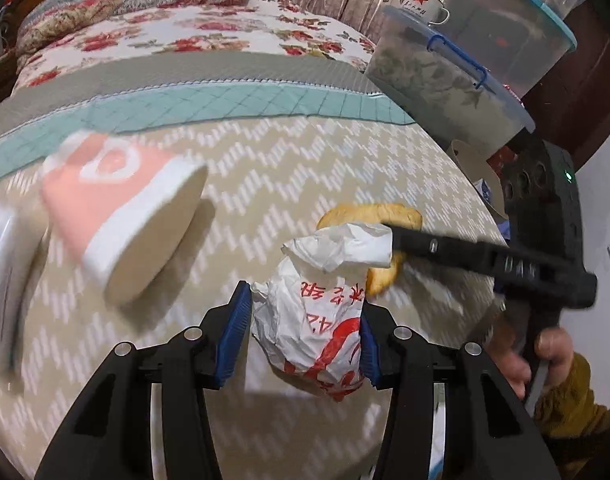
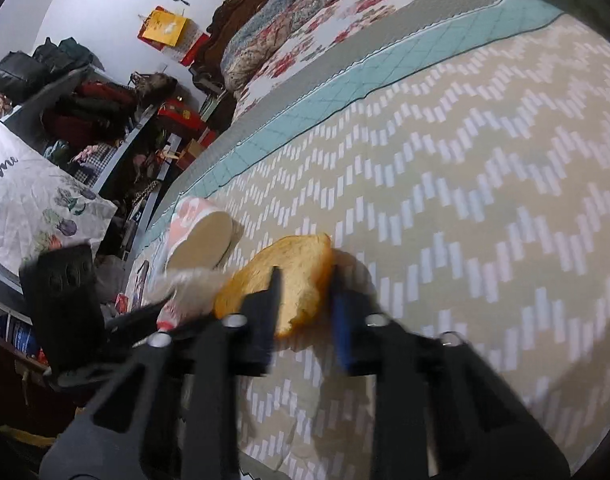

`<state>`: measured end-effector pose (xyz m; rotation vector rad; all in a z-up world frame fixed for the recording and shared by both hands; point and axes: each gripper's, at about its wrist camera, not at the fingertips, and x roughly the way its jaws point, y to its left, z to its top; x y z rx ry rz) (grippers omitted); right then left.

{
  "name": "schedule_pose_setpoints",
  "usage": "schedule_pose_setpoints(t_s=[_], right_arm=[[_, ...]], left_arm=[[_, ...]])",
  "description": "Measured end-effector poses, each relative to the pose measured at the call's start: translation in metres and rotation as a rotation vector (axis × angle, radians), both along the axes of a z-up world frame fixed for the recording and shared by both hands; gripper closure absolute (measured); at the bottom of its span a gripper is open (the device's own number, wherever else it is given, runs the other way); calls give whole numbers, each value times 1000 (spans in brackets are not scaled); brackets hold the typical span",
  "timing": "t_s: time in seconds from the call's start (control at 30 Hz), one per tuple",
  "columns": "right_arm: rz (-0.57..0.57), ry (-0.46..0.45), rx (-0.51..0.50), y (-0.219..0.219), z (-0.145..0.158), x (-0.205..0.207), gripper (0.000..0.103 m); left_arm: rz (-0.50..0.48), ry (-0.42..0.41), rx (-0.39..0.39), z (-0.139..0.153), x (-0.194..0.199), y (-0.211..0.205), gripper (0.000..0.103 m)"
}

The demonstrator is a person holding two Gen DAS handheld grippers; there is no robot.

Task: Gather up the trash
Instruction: 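Carry the bag and bread slice to the beige bin and release both, then return both tools to the tissue pack and pink cup on the bed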

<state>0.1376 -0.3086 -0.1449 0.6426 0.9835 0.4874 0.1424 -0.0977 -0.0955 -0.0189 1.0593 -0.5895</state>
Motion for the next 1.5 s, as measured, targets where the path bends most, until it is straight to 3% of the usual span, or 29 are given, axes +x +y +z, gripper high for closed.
schedule_pose_setpoints(t_s=[0.03, 0.17, 0.4, 0.63, 0.9, 1.0, 1.03, 1.07, 1.1, 1.27, 1.5], right_arm=[[-2, -8, 7, -2, 2, -1, 86], [-68, -21, 29, -27, 1, -9, 89], [-283, -54, 61, -118, 4, -35, 91], [-504, -110, 48, -226, 20, -66, 91], [-677, -163, -43, -332, 42, -71, 91], [-740, -148, -64, -363, 37, -63, 84], [-745, -139, -50, -369, 35, -60, 64], [-759, -135, -27, -374, 31, -60, 27], [-795, -150, -10, -379, 30, -65, 20], [-864, -214, -43, -375, 37, -88, 21], [-849, -210, 68, -351, 27, -105, 21]], left_arm=[[-6, -3, 9, 1, 3, -5, 58], [-43, 4, 12, 3, 14, -31, 58], [-141, -1, 10, 11, 34, -95, 58], [-276, 5, -14, 25, 54, -195, 58], [-421, 16, -34, 43, 69, -328, 58], [-433, 18, -48, 46, 75, -369, 45], [-434, 25, -51, 45, 78, -383, 37], [-438, 29, -49, 42, 79, -395, 37], [-443, 31, -42, 40, 79, -404, 37], [-439, 65, -35, 28, 80, -415, 37], [-414, 61, -37, 29, 58, -354, 37]])
